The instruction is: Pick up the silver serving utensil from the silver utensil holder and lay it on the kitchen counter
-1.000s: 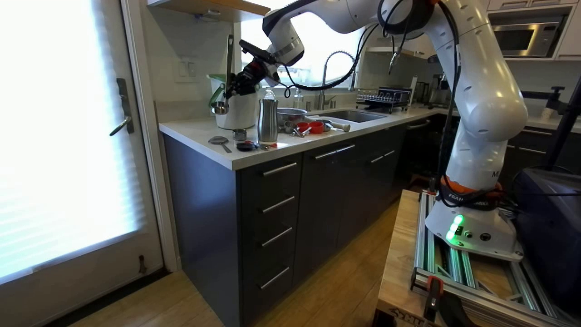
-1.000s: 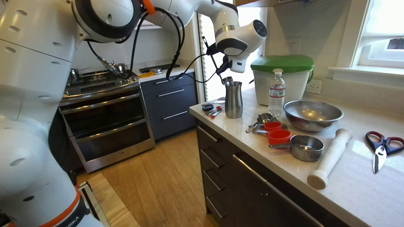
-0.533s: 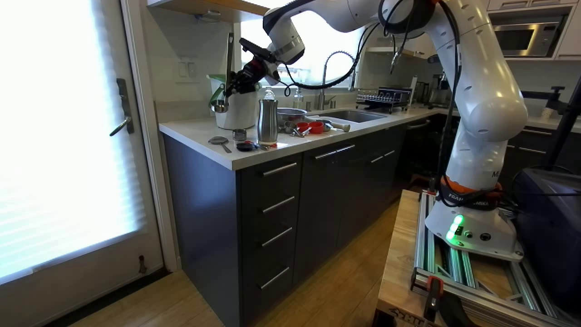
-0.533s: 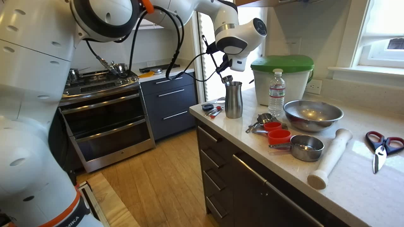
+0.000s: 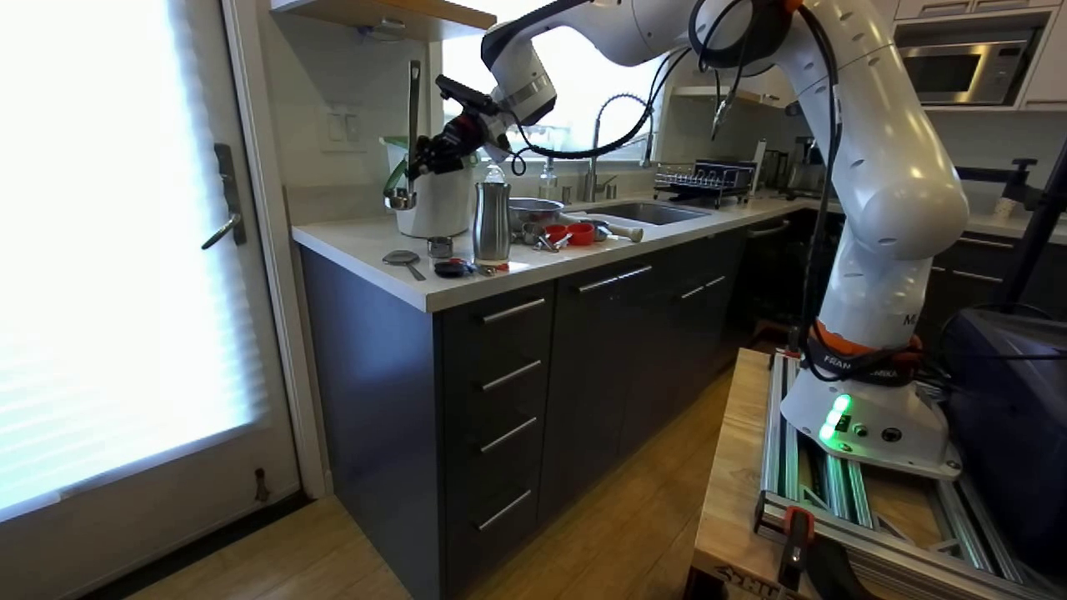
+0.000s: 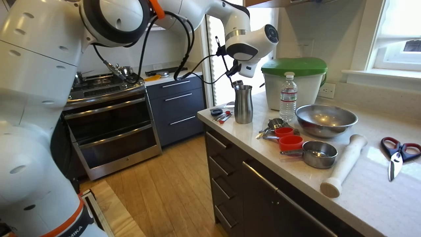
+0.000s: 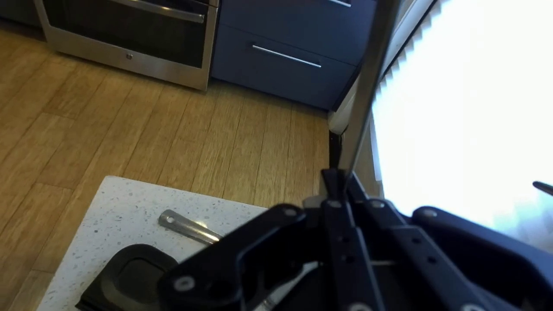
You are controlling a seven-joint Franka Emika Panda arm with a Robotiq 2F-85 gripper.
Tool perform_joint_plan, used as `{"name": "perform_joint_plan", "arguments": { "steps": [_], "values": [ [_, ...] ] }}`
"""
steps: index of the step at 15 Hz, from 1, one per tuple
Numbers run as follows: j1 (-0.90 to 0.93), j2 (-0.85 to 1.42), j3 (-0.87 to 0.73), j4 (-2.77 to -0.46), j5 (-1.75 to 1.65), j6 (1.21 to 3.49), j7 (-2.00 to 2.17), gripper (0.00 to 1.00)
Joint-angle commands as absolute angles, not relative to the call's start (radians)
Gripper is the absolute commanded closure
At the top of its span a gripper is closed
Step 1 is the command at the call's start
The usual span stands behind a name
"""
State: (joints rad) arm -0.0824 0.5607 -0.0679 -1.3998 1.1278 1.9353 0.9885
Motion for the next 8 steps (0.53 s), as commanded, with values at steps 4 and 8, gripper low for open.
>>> {"name": "perform_joint_plan", "arguments": {
  "steps": [4, 8],
  "values": [
    [-0.084, 0.647, -0.053, -1.326, 1.181, 2.054, 1.136, 0.99],
    [-0.082, 0.667, -0.045, -1.311, 1.175, 2.109, 1.235, 0.99]
  ]
}}
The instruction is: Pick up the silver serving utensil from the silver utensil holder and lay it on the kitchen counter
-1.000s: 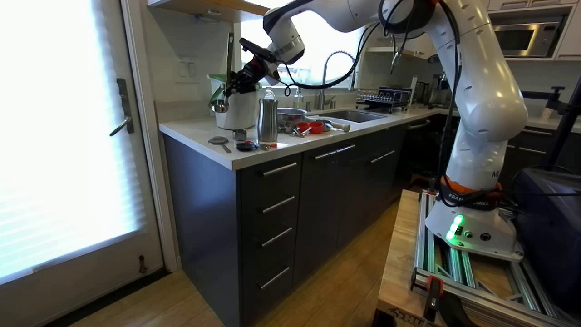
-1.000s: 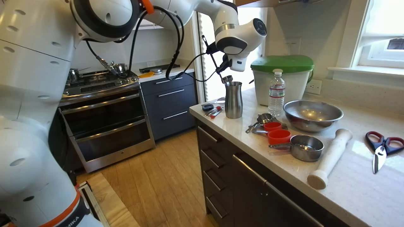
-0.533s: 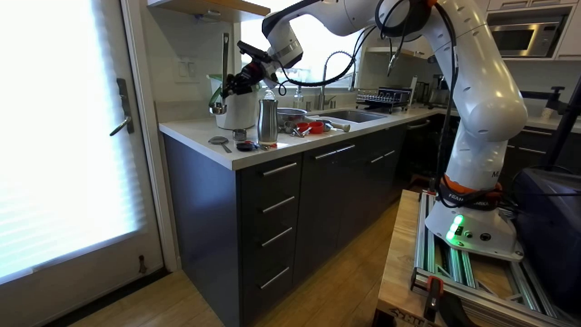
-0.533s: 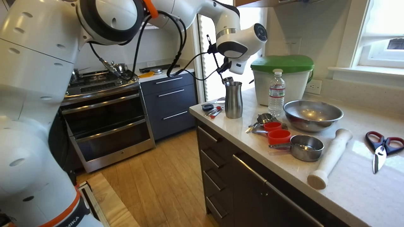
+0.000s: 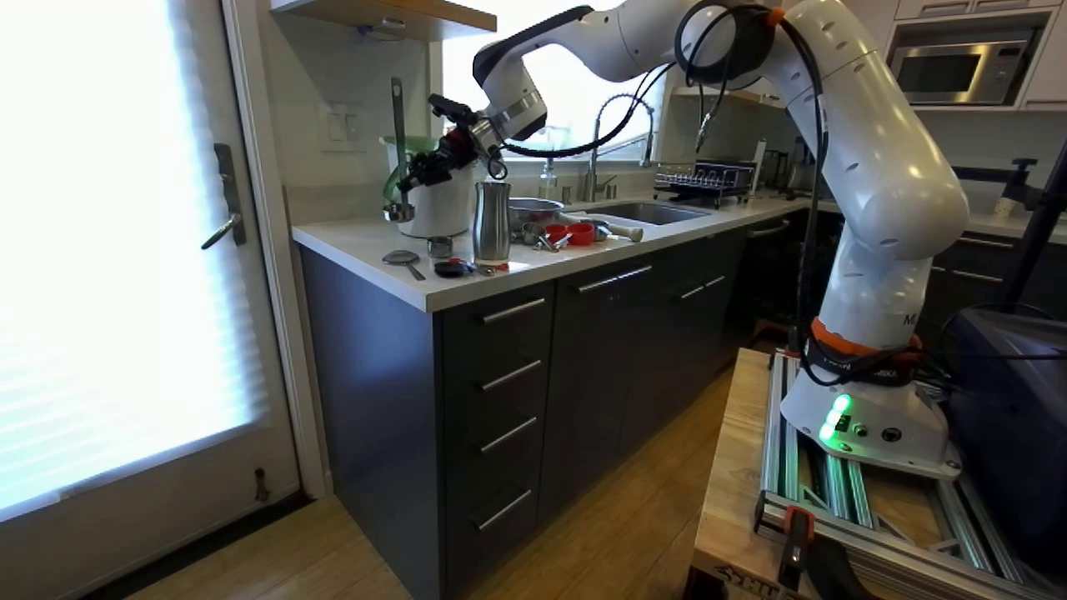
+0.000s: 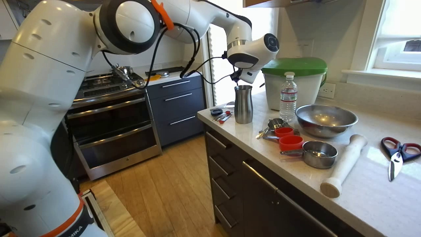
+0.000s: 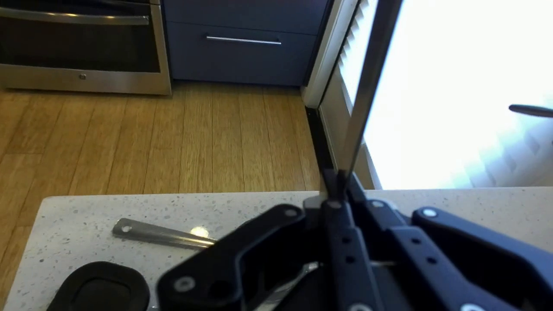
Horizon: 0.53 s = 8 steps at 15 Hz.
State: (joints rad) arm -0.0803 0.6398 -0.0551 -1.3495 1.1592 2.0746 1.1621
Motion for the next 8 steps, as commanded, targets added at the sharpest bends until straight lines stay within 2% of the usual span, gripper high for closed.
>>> {"name": "perform_joint_plan", "arguments": {
  "steps": [1, 8],
  "values": [
    [-0.083, 0.671, -0.042, -1.306, 1.174, 2.121, 1.242, 0.99],
    [-0.094, 0.69, -0.036, -1.283, 1.167, 2.127, 1.309, 0.99]
  ]
}}
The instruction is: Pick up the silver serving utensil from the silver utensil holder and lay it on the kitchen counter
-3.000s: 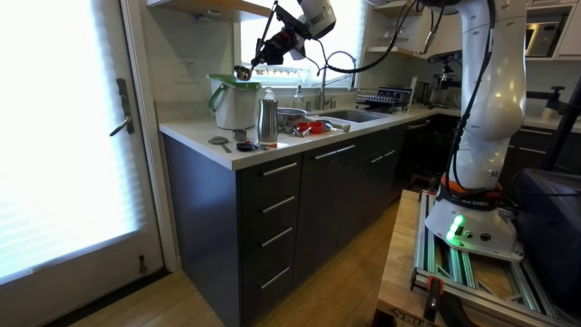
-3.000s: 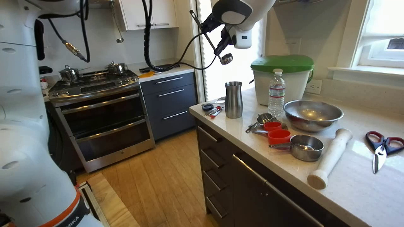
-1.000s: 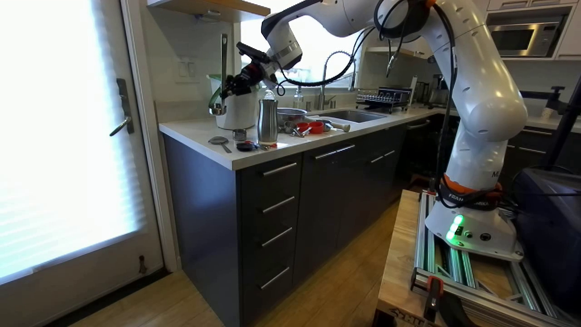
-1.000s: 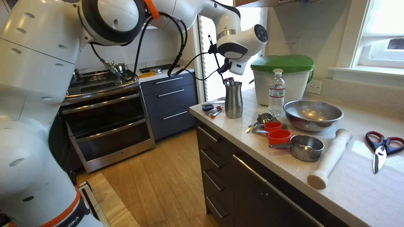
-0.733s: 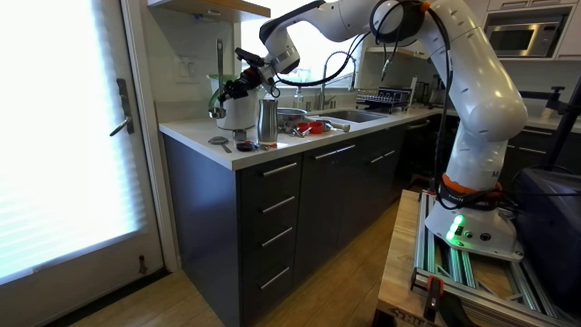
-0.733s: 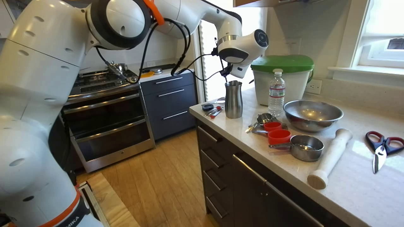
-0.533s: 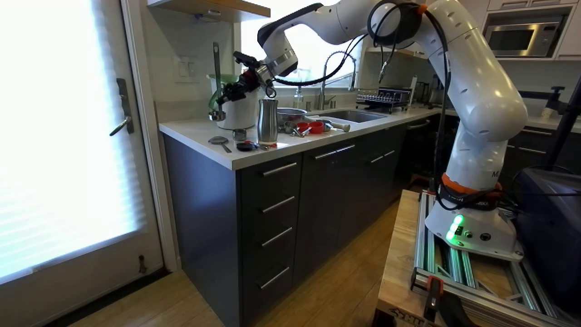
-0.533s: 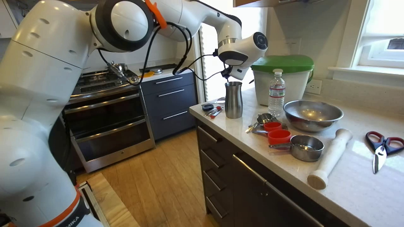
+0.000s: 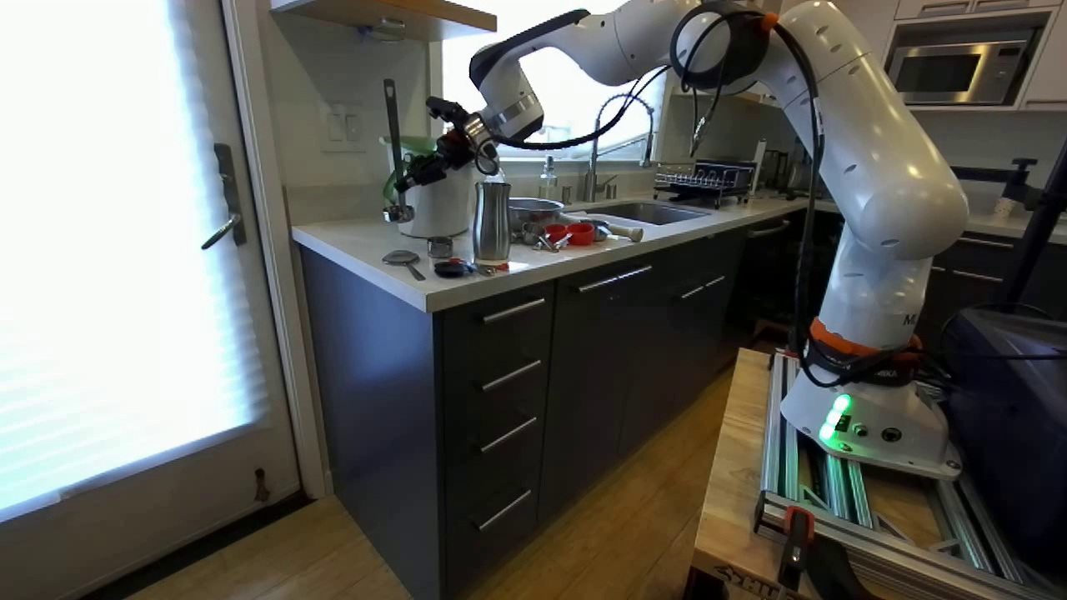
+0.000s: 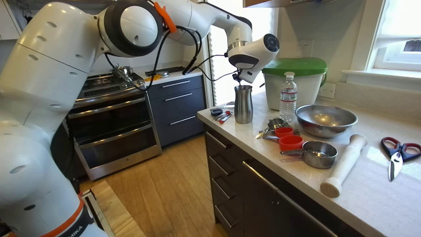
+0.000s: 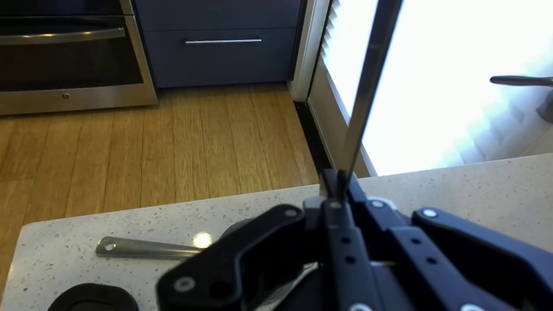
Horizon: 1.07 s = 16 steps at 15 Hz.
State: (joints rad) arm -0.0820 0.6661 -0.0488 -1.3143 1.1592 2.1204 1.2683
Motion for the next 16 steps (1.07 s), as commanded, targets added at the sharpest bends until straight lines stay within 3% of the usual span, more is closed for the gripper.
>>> {"name": "perform_joint_plan", "arguments": {
  "steps": [1, 16],
  "values": [
    [-0.095, 0.693, -0.036, -1.281, 1.167, 2.124, 1.324, 0.99],
    [-0.061, 0.66, -0.001, -1.339, 1.204, 2.33, 1.496, 0.99]
  ]
}}
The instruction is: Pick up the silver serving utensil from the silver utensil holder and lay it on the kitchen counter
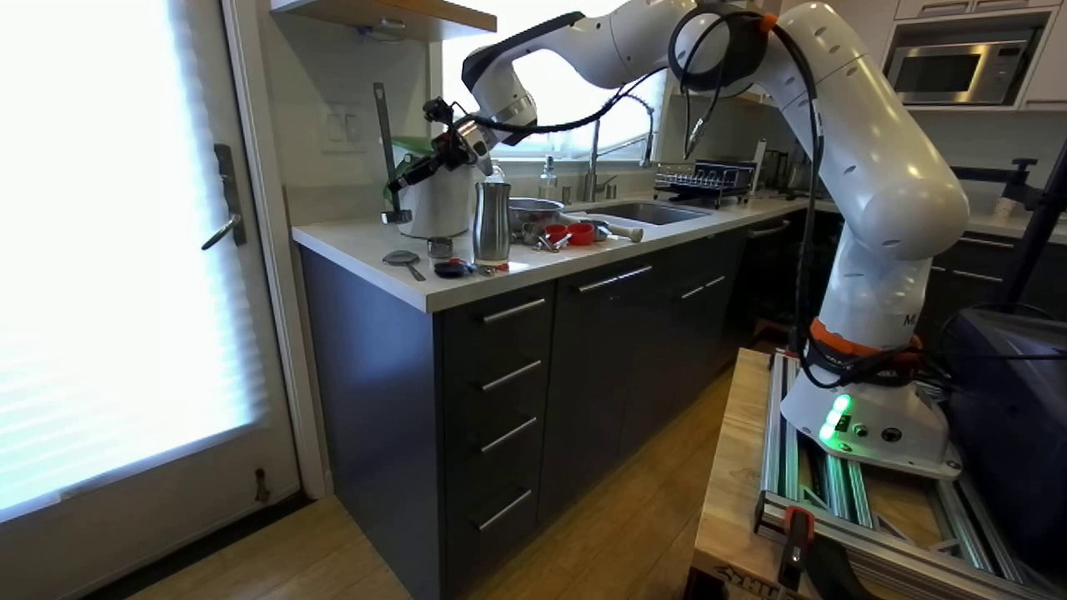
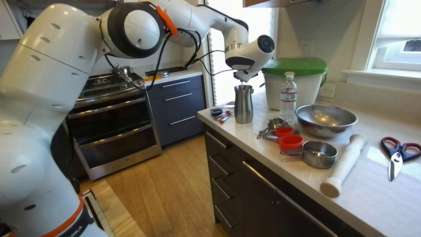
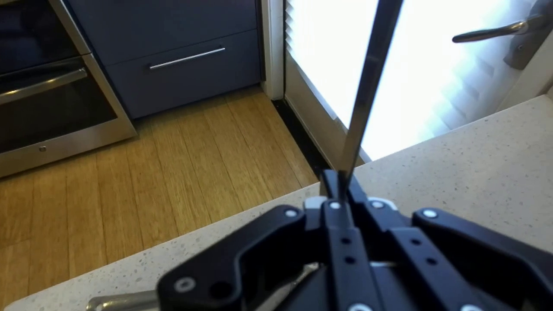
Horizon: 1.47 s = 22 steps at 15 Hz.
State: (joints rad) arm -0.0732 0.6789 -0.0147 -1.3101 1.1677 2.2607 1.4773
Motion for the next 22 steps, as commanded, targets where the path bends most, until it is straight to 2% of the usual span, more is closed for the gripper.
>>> {"name": "perform_joint_plan", "arguments": {
  "steps": [1, 16, 19, 22],
  "values": [
    [-0.056, 0.658, 0.002, -1.344, 1.206, 2.355, 1.5, 0.99],
    [0.029, 0.549, 0.08, -1.522, 1.402, 2.775, 1.501, 0.99],
    [0.024, 0.548, 0.113, -1.535, 1.481, 2.829, 1.464, 0.99],
    [0.041, 0.579, 0.082, -1.492, 1.423, 2.793, 1.505, 0.96]
  ]
}}
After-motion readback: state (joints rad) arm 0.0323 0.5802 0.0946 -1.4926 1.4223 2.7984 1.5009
